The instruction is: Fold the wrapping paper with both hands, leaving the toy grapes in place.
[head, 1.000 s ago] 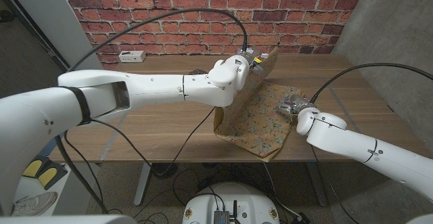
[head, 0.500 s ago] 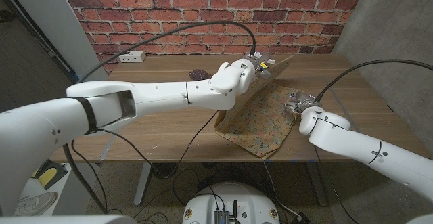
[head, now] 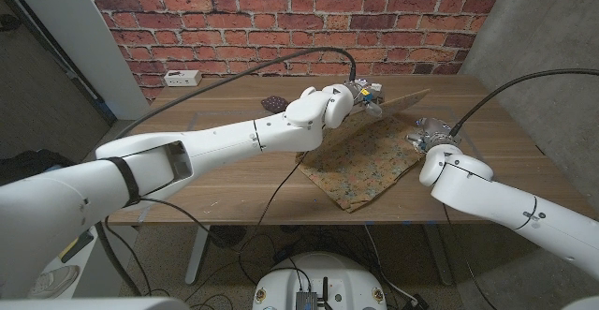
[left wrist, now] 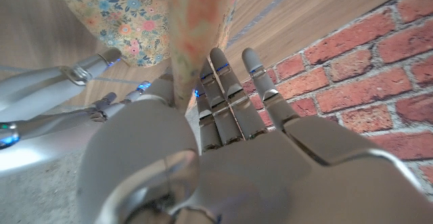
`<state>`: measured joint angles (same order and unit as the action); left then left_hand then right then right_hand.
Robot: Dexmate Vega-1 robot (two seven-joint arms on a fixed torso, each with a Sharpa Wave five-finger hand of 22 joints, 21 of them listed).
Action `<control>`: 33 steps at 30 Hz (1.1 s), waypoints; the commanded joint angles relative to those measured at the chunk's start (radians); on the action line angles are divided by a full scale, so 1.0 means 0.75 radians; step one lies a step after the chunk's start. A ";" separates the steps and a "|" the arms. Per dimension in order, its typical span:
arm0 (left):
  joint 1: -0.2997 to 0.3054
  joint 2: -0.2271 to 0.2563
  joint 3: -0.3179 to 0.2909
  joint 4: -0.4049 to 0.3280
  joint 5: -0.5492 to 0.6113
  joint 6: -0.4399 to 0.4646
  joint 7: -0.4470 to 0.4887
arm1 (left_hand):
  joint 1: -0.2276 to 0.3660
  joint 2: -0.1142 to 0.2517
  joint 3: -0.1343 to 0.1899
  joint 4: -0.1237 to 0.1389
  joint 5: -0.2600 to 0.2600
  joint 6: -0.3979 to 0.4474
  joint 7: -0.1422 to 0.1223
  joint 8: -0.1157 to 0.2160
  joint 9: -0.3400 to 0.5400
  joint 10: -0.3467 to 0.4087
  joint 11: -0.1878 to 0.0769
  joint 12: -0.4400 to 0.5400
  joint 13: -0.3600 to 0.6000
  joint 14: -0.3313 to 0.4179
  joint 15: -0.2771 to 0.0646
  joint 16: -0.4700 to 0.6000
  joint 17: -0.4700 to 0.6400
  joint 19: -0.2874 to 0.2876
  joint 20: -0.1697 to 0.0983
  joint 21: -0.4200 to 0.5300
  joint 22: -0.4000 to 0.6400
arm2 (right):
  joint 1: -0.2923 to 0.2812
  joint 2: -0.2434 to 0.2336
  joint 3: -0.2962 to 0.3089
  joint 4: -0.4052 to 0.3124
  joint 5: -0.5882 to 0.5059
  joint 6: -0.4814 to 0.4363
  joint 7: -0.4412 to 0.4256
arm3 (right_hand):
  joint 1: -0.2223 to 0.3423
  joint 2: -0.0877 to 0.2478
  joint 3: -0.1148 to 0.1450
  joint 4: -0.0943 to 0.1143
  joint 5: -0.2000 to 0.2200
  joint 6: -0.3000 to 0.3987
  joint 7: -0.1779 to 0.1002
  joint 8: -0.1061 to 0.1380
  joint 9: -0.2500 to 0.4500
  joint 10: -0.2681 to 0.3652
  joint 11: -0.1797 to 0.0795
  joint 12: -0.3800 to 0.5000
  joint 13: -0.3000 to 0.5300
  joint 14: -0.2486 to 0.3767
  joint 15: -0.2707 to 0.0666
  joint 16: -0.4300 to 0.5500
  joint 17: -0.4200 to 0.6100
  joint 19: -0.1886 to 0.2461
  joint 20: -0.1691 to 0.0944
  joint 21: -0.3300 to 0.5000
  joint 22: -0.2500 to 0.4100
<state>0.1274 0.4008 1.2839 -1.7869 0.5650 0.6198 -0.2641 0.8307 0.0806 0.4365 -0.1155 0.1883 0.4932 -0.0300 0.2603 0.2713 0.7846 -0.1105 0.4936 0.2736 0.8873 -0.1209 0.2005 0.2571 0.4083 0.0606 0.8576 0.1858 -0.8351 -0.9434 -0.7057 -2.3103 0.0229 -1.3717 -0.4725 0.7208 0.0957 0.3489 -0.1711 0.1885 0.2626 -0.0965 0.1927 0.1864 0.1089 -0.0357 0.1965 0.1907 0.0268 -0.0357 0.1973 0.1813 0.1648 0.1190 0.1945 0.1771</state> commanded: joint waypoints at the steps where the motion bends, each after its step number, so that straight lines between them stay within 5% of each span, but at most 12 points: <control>1: 0.145 0.020 -0.188 -0.018 -0.038 -0.241 -0.014 | -0.042 -0.009 -0.007 0.021 -0.006 -0.038 -0.007 -0.023 -0.015 -0.015 0.007 -0.014 0.003 -0.010 -0.019 0.012 -0.008 -0.011 0.006 -0.007 -0.001 | -0.065 -0.017 0.062 -0.046 -0.015 -0.032 -0.131 | 0.038 0.000 0.020 -0.003 0.003 0.012 -0.011 0.002 0.002 0.007 -0.012 0.003 0.004 0.020 -0.016 0.003 0.004 0.044 -0.009 0.020 0.000; 6: 0.169 0.007 -0.220 -0.013 -0.034 -0.269 -0.047 | -0.079 -0.030 -0.025 0.031 -0.010 -0.045 -0.010 -0.033 -0.029 -0.013 0.007 -0.023 0.006 -0.015 -0.015 0.014 -0.019 -0.009 0.008 -0.011 -0.003 | -0.148 0.012 0.132 -0.072 -0.085 -0.032 -0.157 | 0.057 -0.009 0.024 -0.007 0.004 0.020 -0.016 0.005 0.002 0.014 -0.026 0.004 0.004 0.023 -0.015 0.003 0.002 0.015 -0.006 0.006 -0.001; 9: 0.177 0.000 -0.230 -0.013 -0.025 -0.275 -0.070 | -0.121 -0.055 -0.048 0.043 -0.015 -0.043 -0.010 -0.038 -0.043 -0.012 0.013 -0.031 0.009 -0.017 -0.010 0.019 -0.027 -0.006 0.010 -0.015 -0.005 | -0.226 0.064 0.187 -0.079 -0.220 -0.032 -0.128 | 0.031 -0.025 0.005 0.017 0.000 0.050 -0.018 0.013 0.002 0.056 -0.022 0.018 0.004 0.028 -0.015 0.007 0.008 -0.017 0.008 -0.004 -0.001; 11: 0.178 -0.005 -0.224 -0.018 0.002 -0.266 -0.084 | -0.148 -0.063 -0.060 0.053 -0.017 -0.042 -0.006 -0.042 -0.050 -0.024 0.011 -0.041 0.010 -0.026 -0.004 0.019 -0.030 -0.007 0.014 -0.018 -0.005 | -0.270 0.122 0.181 -0.058 -0.419 -0.032 -0.093 | 0.020 -0.003 0.005 0.032 0.001 0.113 -0.006 0.030 0.002 0.136 -0.015 0.041 0.005 0.083 -0.028 0.032 0.014 0.006 0.001 0.007 -0.001; 13: 0.181 -0.008 -0.209 -0.029 0.056 -0.244 -0.087 | -0.155 -0.063 -0.061 0.054 -0.017 -0.045 -0.006 -0.044 -0.054 -0.030 0.013 -0.046 0.011 -0.033 0.003 0.018 -0.032 -0.008 0.017 -0.020 -0.005 | -0.317 0.224 0.178 -0.009 -0.728 -0.032 0.024 | 0.055 0.016 0.024 0.016 0.003 0.207 0.011 0.048 0.002 0.229 -0.013 0.061 0.009 0.158 -0.057 0.051 0.014 0.084 -0.012 0.031 -0.001; 16: 0.186 -0.011 -0.186 -0.044 0.139 -0.218 -0.093 | -0.093 -0.056 -0.036 0.007 -0.007 -0.033 -0.010 -0.045 -0.067 -0.051 -0.006 -0.066 0.013 -0.060 -0.012 0.017 -0.040 -0.012 0.016 -0.028 -0.006 | -0.368 0.364 0.196 0.062 -1.171 -0.032 0.300 | 0.087 0.025 0.039 0.004 0.003 0.245 0.003 0.050 0.002 0.263 -0.035 0.063 0.011 0.200 -0.078 0.060 0.014 0.128 -0.021 0.041 0.000; 22: 0.220 -0.017 -0.180 -0.064 0.251 -0.200 -0.084 | -0.082 -0.071 -0.050 -0.013 -0.010 -0.020 -0.017 -0.044 -0.077 -0.049 -0.008 -0.075 0.015 -0.067 -0.022 0.033 -0.033 -0.014 0.010 -0.034 -0.005 | -0.411 0.538 0.240 0.147 -1.493 -0.032 0.412 | 0.000 -0.054 -0.032 0.043 0.001 0.074 -0.005 -0.020 0.004 0.140 -0.025 -0.002 0.015 0.137 -0.041 0.029 0.026 0.096 -0.001 0.015 0.003; 24: 0.228 -0.020 -0.190 -0.065 0.253 -0.208 -0.103 | -0.097 -0.078 -0.059 -0.007 -0.012 -0.017 -0.018 -0.044 -0.079 -0.047 -0.012 -0.077 0.016 -0.068 -0.022 0.035 -0.034 -0.013 0.008 -0.035 -0.005 | -0.417 0.594 0.257 0.173 -1.544 -0.032 0.401 | -0.022 -0.069 -0.048 0.049 0.004 0.024 0.000 -0.026 0.005 0.095 -0.015 -0.014 0.015 0.111 -0.028 0.019 0.028 0.071 0.004 0.005 0.003; 28: 0.233 -0.029 -0.211 -0.060 0.227 -0.228 -0.158 | -0.119 -0.081 -0.067 0.002 -0.014 -0.021 -0.016 -0.048 -0.083 -0.053 -0.008 -0.085 0.017 -0.074 -0.013 0.035 -0.036 -0.012 0.007 -0.037 -0.005 | -0.482 0.719 0.356 0.180 -1.407 0.082 0.077 | 0.017 0.046 0.011 0.048 0.008 0.093 -0.006 0.016 0.006 0.132 -0.020 0.010 0.015 0.125 -0.049 0.030 0.034 0.083 -0.015 0.012 0.003; 33: 0.240 -0.036 -0.221 -0.063 0.225 -0.229 -0.204 | -0.154 -0.095 -0.082 0.012 -0.016 -0.045 -0.014 -0.061 -0.090 -0.074 0.003 -0.105 0.017 -0.101 -0.007 0.027 -0.044 -0.013 0.016 -0.043 -0.004 | -0.465 0.689 0.336 0.157 -1.351 0.012 -0.019 | -0.021 0.087 0.017 0.080 -0.004 0.168 -0.016 0.035 0.005 0.178 -0.044 0.023 0.014 0.144 -0.071 0.043 0.046 0.094 -0.027 0.015 0.002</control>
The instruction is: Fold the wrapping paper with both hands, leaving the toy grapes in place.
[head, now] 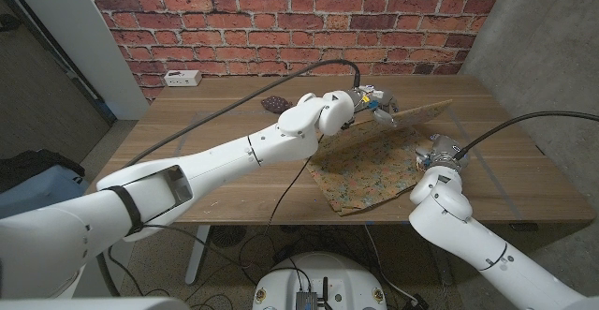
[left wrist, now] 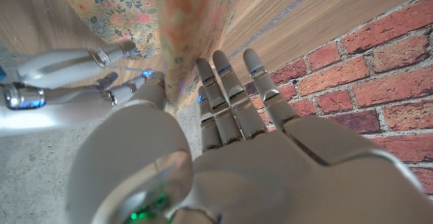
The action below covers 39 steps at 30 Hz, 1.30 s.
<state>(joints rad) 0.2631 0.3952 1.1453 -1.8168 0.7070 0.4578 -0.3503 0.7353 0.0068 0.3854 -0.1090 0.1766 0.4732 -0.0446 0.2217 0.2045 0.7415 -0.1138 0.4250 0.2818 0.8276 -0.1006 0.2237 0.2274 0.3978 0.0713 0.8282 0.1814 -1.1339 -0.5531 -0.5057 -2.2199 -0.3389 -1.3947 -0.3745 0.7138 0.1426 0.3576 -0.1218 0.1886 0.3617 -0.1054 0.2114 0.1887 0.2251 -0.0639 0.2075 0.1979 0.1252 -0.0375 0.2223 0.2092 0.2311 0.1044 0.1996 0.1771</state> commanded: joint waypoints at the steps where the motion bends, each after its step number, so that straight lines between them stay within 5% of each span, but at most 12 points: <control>1: 0.060 -0.030 -0.037 -0.025 0.042 -0.010 -0.093 | -0.028 0.003 -0.015 0.004 0.000 -0.019 0.005 -0.010 -0.001 -0.020 0.006 -0.015 0.007 -0.023 -0.033 -0.004 -0.006 0.000 0.003 -0.005 0.001 | -0.050 0.156 0.048 0.043 -0.874 0.006 -0.164 | -0.015 0.015 0.002 0.012 -0.007 0.034 -0.001 0.006 0.001 0.019 0.003 0.006 0.004 0.003 -0.069 0.005 0.007 0.005 -0.005 0.008 0.002; 6: 0.068 -0.037 -0.052 -0.025 0.022 -0.013 -0.126 | -0.035 0.001 -0.015 0.003 0.001 -0.027 0.007 -0.014 -0.004 -0.032 0.013 -0.026 0.006 -0.039 -0.025 -0.010 -0.011 -0.002 0.009 -0.008 0.001 | -0.048 0.204 0.046 0.096 -1.121 -0.002 -0.014 | 0.028 -0.015 0.015 -0.036 -0.007 0.030 -0.004 -0.002 0.000 0.019 -0.004 0.002 0.003 0.003 -0.071 -0.006 -0.009 0.013 0.002 0.008 0.000; 9: 0.074 -0.044 -0.077 -0.013 -0.031 -0.031 -0.142 | -0.073 0.001 -0.028 0.021 -0.002 -0.034 0.010 -0.017 -0.007 -0.042 0.024 -0.040 0.002 -0.061 -0.008 -0.012 -0.011 -0.002 0.015 -0.013 0.001 | -0.054 0.205 0.053 0.085 -1.124 -0.002 -0.018 | 0.044 -0.021 0.021 -0.049 -0.005 0.027 -0.007 -0.005 0.000 0.019 -0.005 0.000 0.003 0.004 -0.072 -0.008 -0.013 0.020 0.005 0.010 0.000; 15: 0.079 -0.056 -0.168 0.047 -0.278 -0.110 -0.194 | -0.244 0.010 -0.082 0.099 -0.006 -0.075 0.076 -0.034 -0.013 -0.106 0.130 -0.112 -0.019 -0.151 0.100 -0.021 -0.020 -0.015 0.119 -0.050 -0.001 | -0.064 0.178 0.056 0.053 -1.044 -0.002 -0.096 | 0.068 -0.013 0.033 -0.057 -0.004 0.037 -0.009 -0.005 0.000 0.027 -0.012 0.001 0.003 0.018 -0.078 -0.005 -0.016 0.033 -0.002 0.013 0.000; 18: 0.069 -0.067 -0.205 0.095 -0.428 -0.148 -0.247 | -0.325 0.000 -0.110 0.126 -0.006 -0.128 0.067 -0.045 -0.016 -0.197 0.179 -0.174 -0.034 -0.260 0.162 -0.042 -0.029 -0.039 0.165 -0.085 -0.002 | -0.065 0.167 0.052 0.046 -1.024 -0.002 -0.114 | 0.066 -0.009 0.033 -0.053 -0.005 0.042 -0.012 -0.004 0.000 0.028 -0.013 0.002 0.003 0.022 -0.078 -0.003 -0.015 0.035 -0.003 0.013 0.000; 22: 0.045 -0.091 -0.262 0.209 -0.685 -0.220 -0.345 | -0.404 -0.012 -0.137 0.148 -0.001 -0.216 0.063 -0.057 -0.020 -0.299 0.229 -0.239 -0.051 -0.365 0.226 -0.048 -0.036 -0.066 0.190 -0.134 -0.003 | -0.064 0.159 0.049 0.041 -1.014 -0.002 -0.114 | 0.061 -0.010 0.032 -0.049 -0.007 0.045 -0.011 -0.005 0.000 0.033 -0.016 0.003 0.003 0.026 -0.076 -0.001 -0.014 0.036 -0.002 0.013 0.000; 27: 0.016 -0.195 -0.365 0.562 -1.157 -0.440 -0.582 | -0.457 -0.017 -0.154 0.156 0.006 -0.315 0.048 -0.057 -0.024 -0.415 0.275 -0.292 -0.068 -0.501 0.279 -0.057 -0.044 -0.145 0.192 -0.213 -0.004 | -0.058 0.138 0.041 0.033 -0.989 -0.002 -0.113 | 0.057 -0.014 0.031 -0.047 -0.008 0.046 -0.010 -0.006 0.000 0.033 -0.016 0.002 0.003 0.028 -0.074 -0.001 -0.013 0.038 -0.003 0.012 0.000; 29: 0.013 -0.201 -0.365 0.603 -1.215 -0.487 -0.593 | -0.459 -0.010 -0.152 0.154 0.008 -0.335 0.052 -0.057 -0.025 -0.438 0.278 -0.298 -0.071 -0.532 0.291 -0.057 -0.045 -0.180 0.192 -0.238 -0.003 | -0.055 0.127 0.036 0.031 -0.978 -0.002 -0.117 | 0.056 -0.013 0.032 -0.045 -0.008 0.047 -0.010 -0.006 0.001 0.033 -0.016 0.001 0.003 0.028 -0.076 -0.001 -0.013 0.038 -0.003 0.012 0.000; 35: 0.117 -0.078 -0.354 0.411 -0.969 -0.661 -0.182 | -0.415 0.083 -0.095 0.132 0.011 -0.289 0.068 -0.032 -0.026 -0.456 0.290 -0.294 -0.080 -0.614 0.280 -0.053 -0.048 -0.240 0.190 -0.291 0.000 | -0.062 0.038 0.031 -0.034 -0.831 0.041 -0.129 | 0.045 0.009 0.038 -0.030 -0.009 0.068 -0.009 -0.002 0.001 0.050 -0.019 0.005 0.002 0.041 -0.085 0.006 -0.006 0.069 -0.015 0.022 0.000; 39: 0.160 -0.013 -0.326 0.294 -0.758 -0.639 0.027 | -0.390 0.130 -0.058 0.110 0.010 -0.248 0.078 -0.026 -0.027 -0.488 0.266 -0.299 -0.086 -0.676 0.271 -0.056 -0.052 -0.286 0.188 -0.330 0.000 | -0.052 -0.007 0.022 -0.061 -0.742 0.048 -0.134 | 0.011 0.005 0.028 -0.010 -0.014 0.082 0.002 -0.002 0.001 0.059 -0.002 0.005 0.003 0.055 -0.076 0.013 -0.001 0.096 -0.027 0.028 0.000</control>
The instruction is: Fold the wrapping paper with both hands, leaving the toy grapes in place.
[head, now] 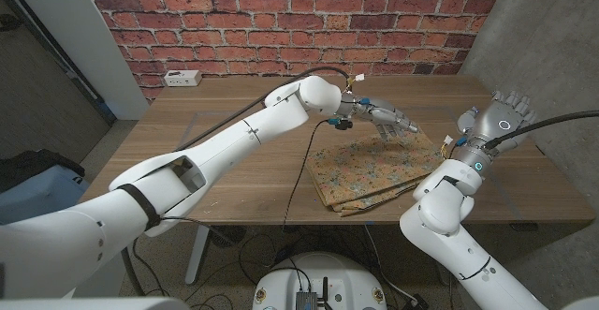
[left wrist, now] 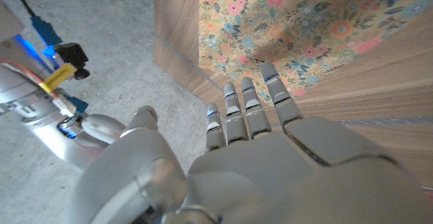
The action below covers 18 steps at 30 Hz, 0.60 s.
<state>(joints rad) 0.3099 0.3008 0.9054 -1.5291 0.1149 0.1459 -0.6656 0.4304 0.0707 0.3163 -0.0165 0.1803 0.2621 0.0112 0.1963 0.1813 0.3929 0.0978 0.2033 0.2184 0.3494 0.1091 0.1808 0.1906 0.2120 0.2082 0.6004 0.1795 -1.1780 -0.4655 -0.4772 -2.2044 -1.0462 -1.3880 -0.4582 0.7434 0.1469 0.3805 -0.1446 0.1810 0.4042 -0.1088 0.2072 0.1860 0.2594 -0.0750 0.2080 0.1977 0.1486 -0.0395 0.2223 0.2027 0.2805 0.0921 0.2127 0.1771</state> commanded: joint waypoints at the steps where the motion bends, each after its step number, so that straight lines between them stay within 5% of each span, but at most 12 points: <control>1: 0.107 0.124 -0.001 -0.116 0.075 -0.201 0.485 | 0.020 0.051 0.040 -0.018 0.005 0.039 0.000 0.009 0.004 -0.029 -0.022 -0.004 -0.003 -0.049 -0.010 0.001 -0.003 -0.045 0.004 -0.033 0.002 | 0.008 -0.135 -0.017 -0.091 0.225 0.042 -0.022 | -0.036 -0.001 -0.004 0.023 -0.004 0.027 0.008 0.002 0.004 0.021 0.023 0.007 0.003 0.032 -0.072 0.016 0.009 0.040 -0.015 0.013 0.000; 9: 0.149 0.183 0.049 -0.244 0.379 -0.058 0.650 | 0.034 0.075 0.072 -0.048 0.009 0.037 -0.030 -0.004 0.004 -0.092 -0.048 -0.014 -0.011 -0.140 -0.030 -0.008 -0.008 -0.113 -0.034 -0.085 0.001 | 0.015 -0.204 -0.025 -0.136 0.401 0.066 -0.040 | -0.077 0.006 -0.006 0.044 -0.005 0.044 0.021 0.000 0.004 0.051 0.053 0.013 0.003 0.080 -0.071 0.031 0.014 0.074 -0.056 0.020 0.002; 18: 0.159 0.196 0.061 -0.248 0.485 -0.001 0.664 | 0.026 0.081 0.085 -0.061 0.008 -0.005 -0.054 -0.019 0.004 -0.155 -0.058 -0.021 -0.018 -0.200 -0.061 -0.008 -0.012 -0.127 -0.079 -0.111 0.000 | 0.003 -0.260 -0.002 -0.185 0.609 0.121 -0.049 | -0.123 0.016 -0.013 0.072 -0.006 0.062 0.037 0.000 0.004 0.070 0.065 0.015 0.004 0.098 -0.062 0.038 0.021 0.081 -0.068 0.018 0.003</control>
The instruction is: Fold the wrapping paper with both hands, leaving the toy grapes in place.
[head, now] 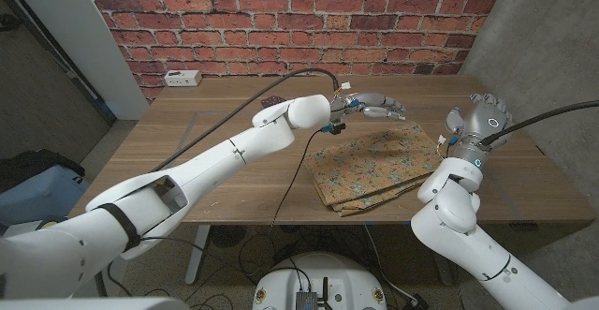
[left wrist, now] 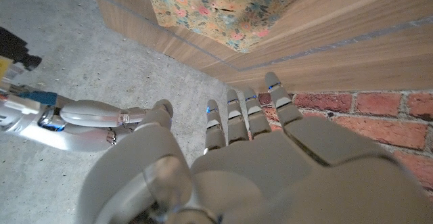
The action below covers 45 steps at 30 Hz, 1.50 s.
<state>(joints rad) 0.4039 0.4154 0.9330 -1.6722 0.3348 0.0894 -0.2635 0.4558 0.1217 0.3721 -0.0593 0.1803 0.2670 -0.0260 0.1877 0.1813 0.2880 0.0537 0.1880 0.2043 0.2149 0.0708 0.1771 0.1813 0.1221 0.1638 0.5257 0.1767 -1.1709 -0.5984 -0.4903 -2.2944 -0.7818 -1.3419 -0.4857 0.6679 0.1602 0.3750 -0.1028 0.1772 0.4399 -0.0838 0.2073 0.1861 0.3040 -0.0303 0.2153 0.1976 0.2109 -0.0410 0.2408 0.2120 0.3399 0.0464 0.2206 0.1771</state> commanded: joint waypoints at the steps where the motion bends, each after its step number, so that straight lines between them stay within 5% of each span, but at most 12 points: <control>1: 0.031 0.042 0.021 -0.046 0.184 0.068 0.124 | -0.010 0.013 0.011 -0.004 0.008 -0.015 -0.005 -0.008 0.004 -0.028 -0.007 -0.003 0.000 -0.027 -0.013 -0.003 0.000 -0.009 -0.029 -0.014 0.004 | -0.006 -0.089 0.018 -0.071 0.279 0.063 -0.011 | -0.026 -0.002 -0.007 0.019 -0.002 0.014 0.005 -0.001 0.004 0.010 0.005 0.004 0.004 0.015 -0.060 0.013 0.009 0.001 -0.007 0.007 0.003; 6: 0.009 0.036 0.014 0.035 0.142 -0.010 0.109 | -0.026 0.029 0.020 -0.002 0.005 -0.053 -0.008 -0.014 0.004 -0.080 -0.008 -0.007 -0.006 -0.078 -0.022 -0.006 -0.002 -0.043 -0.064 -0.041 0.003 | 0.030 -0.135 -0.015 -0.091 0.379 0.037 0.013 | -0.062 -0.010 -0.023 0.036 -0.005 0.010 0.010 -0.006 0.005 0.005 0.010 0.000 0.004 0.009 -0.052 0.010 0.012 -0.005 -0.001 0.002 0.004; 9: -0.011 0.027 0.014 0.087 0.116 -0.055 0.092 | -0.036 0.092 0.056 0.019 0.006 -0.077 0.003 -0.013 0.004 -0.115 -0.004 -0.003 -0.011 -0.120 -0.016 -0.002 -0.001 -0.062 -0.065 -0.062 0.004 | 0.042 -0.136 -0.025 -0.088 0.430 0.039 -0.003 | -0.069 -0.006 -0.023 0.041 -0.004 0.010 0.011 -0.007 0.005 0.005 0.009 -0.001 0.004 0.008 -0.051 0.010 0.013 -0.005 -0.007 0.001 0.004; 12: -0.029 0.016 0.023 0.128 0.126 -0.075 0.093 | -0.034 0.120 0.092 0.041 0.008 -0.084 0.026 -0.011 0.004 -0.130 -0.010 -0.001 -0.012 -0.136 -0.019 0.001 0.000 -0.070 -0.066 -0.070 0.005 | 0.057 -0.157 -0.039 -0.091 0.482 0.042 -0.005 | -0.059 0.004 -0.012 0.031 0.000 0.022 0.017 -0.004 0.005 0.017 0.011 0.002 0.005 0.018 -0.051 0.011 0.010 0.010 -0.040 0.005 0.004; 19: -0.094 -0.020 0.060 0.235 0.154 -0.108 0.064 | -0.052 0.110 0.146 0.095 0.006 -0.119 0.039 -0.016 0.002 -0.177 -0.031 -0.004 -0.016 -0.177 -0.035 0.001 0.003 -0.082 -0.095 -0.085 0.007 | 0.082 -0.184 -0.054 -0.093 0.596 0.043 -0.017 | -0.048 0.021 0.003 0.021 0.004 0.060 0.026 0.004 0.005 0.068 0.030 0.016 0.005 0.057 -0.050 0.024 0.010 0.032 -0.061 0.010 0.004; 25: -0.158 -0.064 0.092 0.354 0.159 -0.167 0.039 | -0.079 0.094 0.150 0.123 0.002 -0.137 0.031 -0.016 0.002 -0.196 -0.041 -0.003 -0.018 -0.197 -0.044 0.000 0.002 -0.089 -0.113 -0.094 0.007 | 0.098 -0.205 -0.067 -0.092 0.679 0.047 -0.033 | -0.035 0.021 0.012 0.008 0.006 0.068 0.033 0.004 0.004 0.084 0.040 0.018 0.005 0.075 -0.046 0.028 0.007 0.042 -0.061 0.012 0.004; 33: -0.248 -0.136 0.144 0.533 0.136 -0.239 -0.036 | -0.104 0.089 0.150 0.148 0.001 -0.152 0.032 -0.017 0.001 -0.205 -0.042 -0.001 -0.019 -0.208 -0.047 0.002 0.002 -0.092 -0.120 -0.100 0.007 | 0.117 -0.230 -0.081 -0.081 0.792 0.067 -0.033 | -0.024 0.023 0.020 -0.003 0.006 0.068 0.027 -0.002 0.004 0.074 0.027 0.009 0.005 0.061 -0.055 0.022 0.007 0.026 -0.018 0.003 0.004; 45: -0.326 -0.189 0.224 0.628 0.169 -0.260 -0.126 | -0.132 0.096 0.162 0.182 0.007 -0.150 0.052 -0.009 0.001 -0.193 -0.054 0.011 -0.020 -0.206 -0.057 0.009 0.000 -0.094 -0.126 -0.108 0.007 | 0.142 -0.244 -0.093 -0.066 0.915 0.055 -0.060 | 0.005 0.029 0.038 -0.023 0.009 0.068 0.028 -0.006 0.004 0.076 0.028 0.005 0.005 0.059 -0.056 0.019 0.005 0.025 -0.018 0.000 0.004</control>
<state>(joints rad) 0.2165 0.3130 1.0517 -1.2825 0.4465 -0.0829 -0.2986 0.3661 0.1952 0.4892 0.0698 0.1803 0.1494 0.0073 0.1768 0.1816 0.1344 0.0216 0.1880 0.1896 0.0552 0.0321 0.1781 0.1793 0.0533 0.0728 0.4471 0.1793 -1.0822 -0.7714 -0.5510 -2.3541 -0.1808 -1.2934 -0.5163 0.6572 0.1807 0.3968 -0.1160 0.1777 0.4879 -0.0608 0.2034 0.1860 0.3554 -0.0038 0.2236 0.1975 0.2573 -0.0410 0.2555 0.2136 0.3555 0.0235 0.2206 0.1766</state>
